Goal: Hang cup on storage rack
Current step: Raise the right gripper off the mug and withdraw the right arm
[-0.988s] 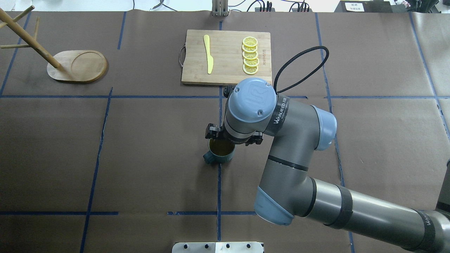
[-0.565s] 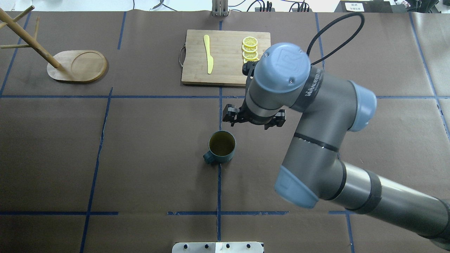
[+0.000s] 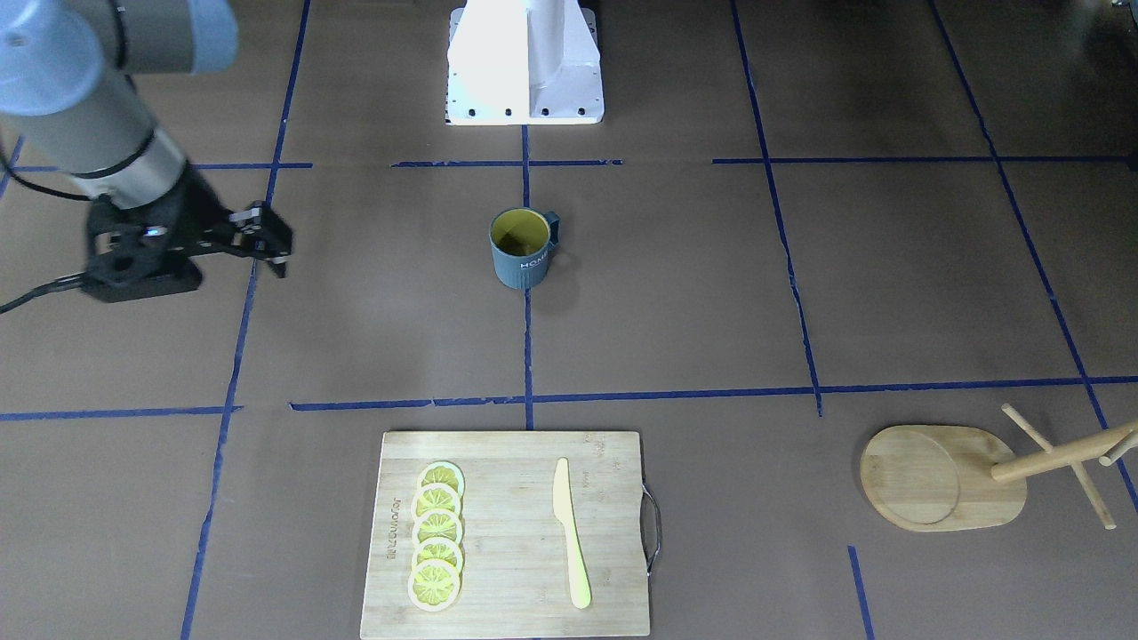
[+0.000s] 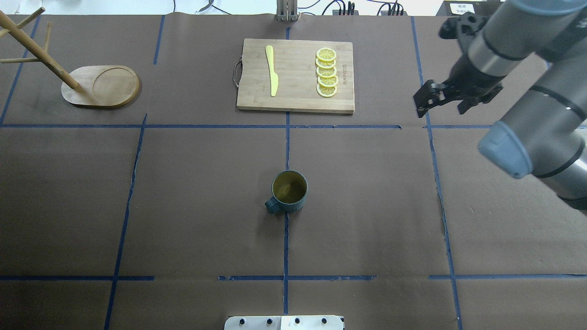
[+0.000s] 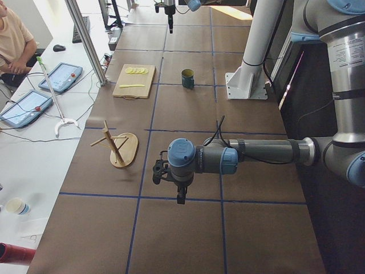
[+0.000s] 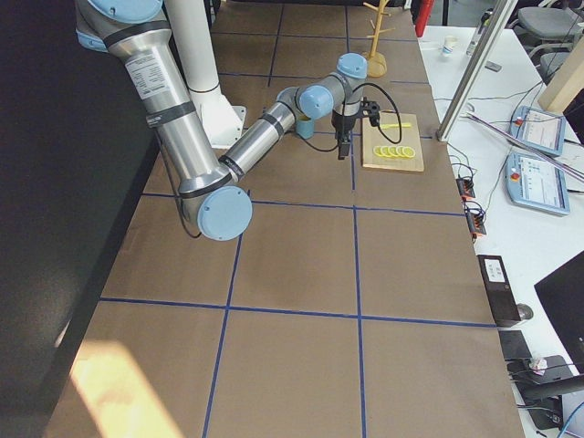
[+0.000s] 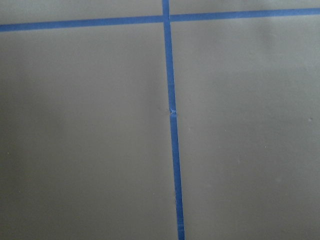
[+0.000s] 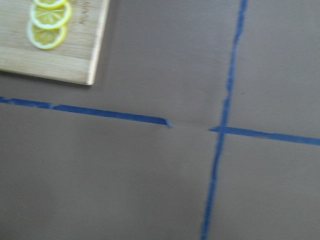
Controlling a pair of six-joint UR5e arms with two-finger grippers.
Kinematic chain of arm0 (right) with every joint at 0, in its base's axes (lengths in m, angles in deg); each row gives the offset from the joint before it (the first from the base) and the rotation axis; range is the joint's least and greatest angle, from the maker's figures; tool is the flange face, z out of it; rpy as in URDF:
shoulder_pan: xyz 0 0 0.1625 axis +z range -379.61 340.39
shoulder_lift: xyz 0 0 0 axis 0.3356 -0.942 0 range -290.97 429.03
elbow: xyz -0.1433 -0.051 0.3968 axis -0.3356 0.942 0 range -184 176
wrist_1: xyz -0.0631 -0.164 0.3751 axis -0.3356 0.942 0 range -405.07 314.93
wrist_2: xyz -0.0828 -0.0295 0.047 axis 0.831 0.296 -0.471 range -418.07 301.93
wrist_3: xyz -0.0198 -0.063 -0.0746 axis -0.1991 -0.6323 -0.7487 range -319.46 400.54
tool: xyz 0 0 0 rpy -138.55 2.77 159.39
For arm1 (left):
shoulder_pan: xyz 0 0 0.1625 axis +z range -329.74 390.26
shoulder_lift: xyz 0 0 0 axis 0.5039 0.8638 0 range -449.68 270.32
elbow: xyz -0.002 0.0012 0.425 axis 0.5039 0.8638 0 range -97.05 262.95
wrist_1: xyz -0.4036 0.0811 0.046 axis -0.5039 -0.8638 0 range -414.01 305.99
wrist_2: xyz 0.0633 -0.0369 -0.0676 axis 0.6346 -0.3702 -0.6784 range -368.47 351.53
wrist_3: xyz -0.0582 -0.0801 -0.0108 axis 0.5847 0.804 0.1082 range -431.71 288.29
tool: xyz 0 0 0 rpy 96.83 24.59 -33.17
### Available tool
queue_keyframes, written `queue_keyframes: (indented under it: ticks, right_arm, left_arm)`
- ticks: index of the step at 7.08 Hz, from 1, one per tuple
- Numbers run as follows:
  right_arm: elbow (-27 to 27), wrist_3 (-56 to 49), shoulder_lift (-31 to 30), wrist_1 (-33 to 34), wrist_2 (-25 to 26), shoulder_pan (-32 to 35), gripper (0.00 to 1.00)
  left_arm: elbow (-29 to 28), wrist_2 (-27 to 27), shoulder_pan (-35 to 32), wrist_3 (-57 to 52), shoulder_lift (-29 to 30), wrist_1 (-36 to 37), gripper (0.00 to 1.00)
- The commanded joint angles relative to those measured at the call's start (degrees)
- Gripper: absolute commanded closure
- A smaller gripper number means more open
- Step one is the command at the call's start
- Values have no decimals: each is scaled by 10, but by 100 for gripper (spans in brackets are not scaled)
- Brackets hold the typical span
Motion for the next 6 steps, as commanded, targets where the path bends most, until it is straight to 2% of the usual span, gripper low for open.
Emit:
queue_keyframes:
  ticks: [1, 2, 5, 6]
  right_arm:
    - [2, -225, -126, -1, -20, 104, 0]
    - [2, -287, -182, -1, -18, 143, 0]
    - [3, -318, -328, -31, -19, 222, 0]
    - [1, -331, -345, -59, -29, 237, 0]
  left_arm:
    - [-4, 1, 0, -1, 31, -7, 0]
    - [-6, 1, 0, 2, 44, -5, 0]
    - [-8, -6, 1, 0, 57, -8, 0]
    - [6, -7, 1, 0, 60, -22, 0]
